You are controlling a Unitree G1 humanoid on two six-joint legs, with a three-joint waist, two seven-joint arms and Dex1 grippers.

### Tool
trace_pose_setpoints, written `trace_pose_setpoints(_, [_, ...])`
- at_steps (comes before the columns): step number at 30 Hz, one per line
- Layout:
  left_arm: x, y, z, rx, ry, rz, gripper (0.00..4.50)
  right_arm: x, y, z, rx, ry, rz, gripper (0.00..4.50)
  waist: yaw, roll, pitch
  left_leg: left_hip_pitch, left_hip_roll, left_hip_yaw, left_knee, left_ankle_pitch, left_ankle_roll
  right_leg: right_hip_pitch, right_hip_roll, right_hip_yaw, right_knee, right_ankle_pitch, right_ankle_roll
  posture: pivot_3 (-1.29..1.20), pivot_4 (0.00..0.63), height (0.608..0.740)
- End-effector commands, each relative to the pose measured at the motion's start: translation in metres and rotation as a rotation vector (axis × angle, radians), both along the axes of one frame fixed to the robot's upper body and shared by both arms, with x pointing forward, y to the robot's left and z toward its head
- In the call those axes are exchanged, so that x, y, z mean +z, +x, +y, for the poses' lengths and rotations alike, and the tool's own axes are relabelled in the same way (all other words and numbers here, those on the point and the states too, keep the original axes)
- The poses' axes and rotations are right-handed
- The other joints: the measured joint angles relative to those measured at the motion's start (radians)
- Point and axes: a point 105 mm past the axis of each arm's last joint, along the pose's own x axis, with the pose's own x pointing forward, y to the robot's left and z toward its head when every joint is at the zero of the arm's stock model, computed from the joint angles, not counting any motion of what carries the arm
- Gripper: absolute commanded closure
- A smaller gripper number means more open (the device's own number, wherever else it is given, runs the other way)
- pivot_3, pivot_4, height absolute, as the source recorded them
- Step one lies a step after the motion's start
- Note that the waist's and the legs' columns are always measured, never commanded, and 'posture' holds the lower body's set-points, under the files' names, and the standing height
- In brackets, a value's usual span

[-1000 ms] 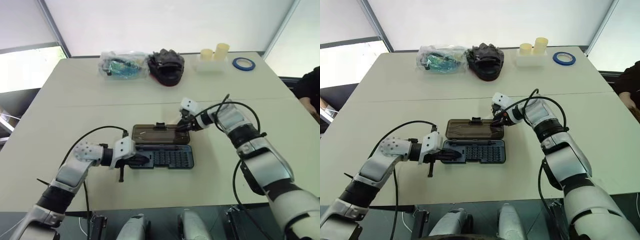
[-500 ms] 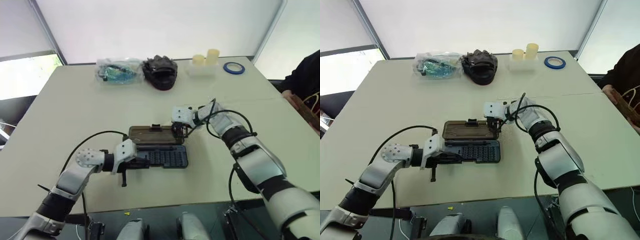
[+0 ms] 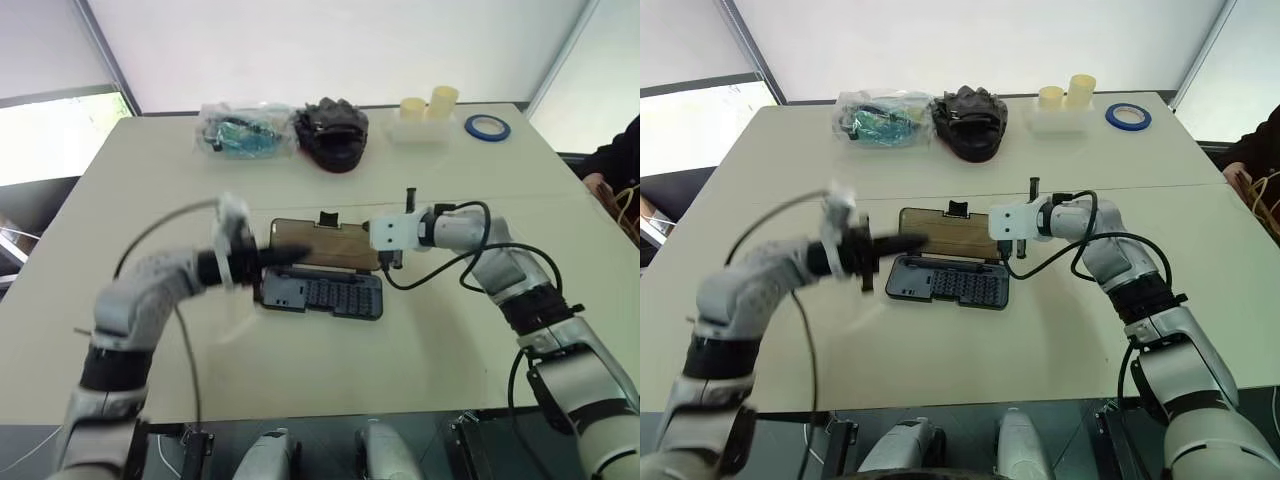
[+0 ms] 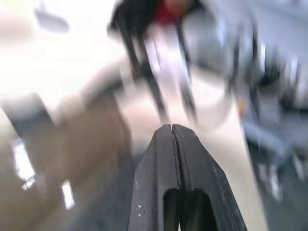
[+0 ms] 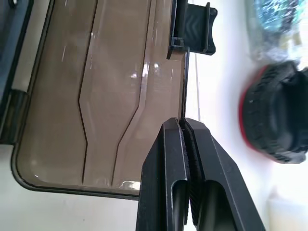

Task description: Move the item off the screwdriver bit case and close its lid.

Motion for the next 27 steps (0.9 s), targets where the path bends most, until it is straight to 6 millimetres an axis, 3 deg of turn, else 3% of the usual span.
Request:
trace_pose_setpoints(1, [0.009, 0.039, 0.028, 0.236, -0.056, -0.005, 4.5, 0.017, -0.006, 0.006, 0.023, 0.014, -0.071, 4.48, -0.001, 0.0, 0.0, 0.0, 0.0, 0.0, 0.0, 0.0, 0.0, 0.0, 0.0, 0.0, 0.0, 0.0, 0.0, 0.0, 0.15, 0.74])
trace_pose_setpoints(3, [-0.002, 0.059, 0.033, 0.328, -0.004, -0.018, 4.5, 0.019, -0.008, 0.006, 0.022, 0.018, -0.087, 4.48, -0.001, 0.0, 0.0, 0.0, 0.0, 0.0, 0.0, 0.0, 0.0, 0.0, 0.0, 0.0, 0.0, 0.0, 0.0, 0.0, 0.15, 0.74])
trace_pose_setpoints(6, [-0.032, 0.079, 0.033, 0.389, 0.156, -0.036, 4.5, 0.021, -0.01, 0.006, 0.019, 0.021, -0.099, 4.48, 0.0, 0.0, 0.0, 0.0, -0.001, 0.0, 0.0, 0.0, 0.0, -0.001, 0.0, 0.0, 0.0, 0.0, 0.0, 0.0, 0.15, 0.74])
trace_pose_setpoints(12, [-0.081, 0.1, 0.029, 0.411, 0.373, -0.075, 4.5, 0.023, -0.014, 0.008, 0.014, 0.033, -0.114, 4.48, 0.004, -0.003, 0.002, -0.003, -0.002, -0.001, 0.002, 0.0, 0.0, -0.002, 0.0, -0.002, 0.0, 0.0, 0.0, 0.0, 0.15, 0.74])
trace_pose_setpoints(19, [-0.097, 0.097, 0.02, 0.271, 0.351, 0.013, 4.5, 0.02, -0.02, 0.01, 0.006, 0.041, -0.107, 4.48, 0.001, -0.004, 0.002, -0.005, -0.002, -0.001, 0.003, 0.0, 0.0, -0.005, -0.001, -0.002, 0.001, 0.0, 0.0, 0.0, 0.15, 0.74])
trace_pose_setpoints(27, [-0.102, 0.088, 0.015, 0.138, 0.351, 0.077, 4.5, 0.02, -0.022, 0.01, -0.005, 0.047, -0.098, 4.48, 0.002, -0.004, 0.003, -0.006, -0.003, -0.001, 0.003, 0.0, 0.0, -0.005, -0.001, -0.002, 0.002, 0.0, 0.0, 0.0, 0.15, 0.74])
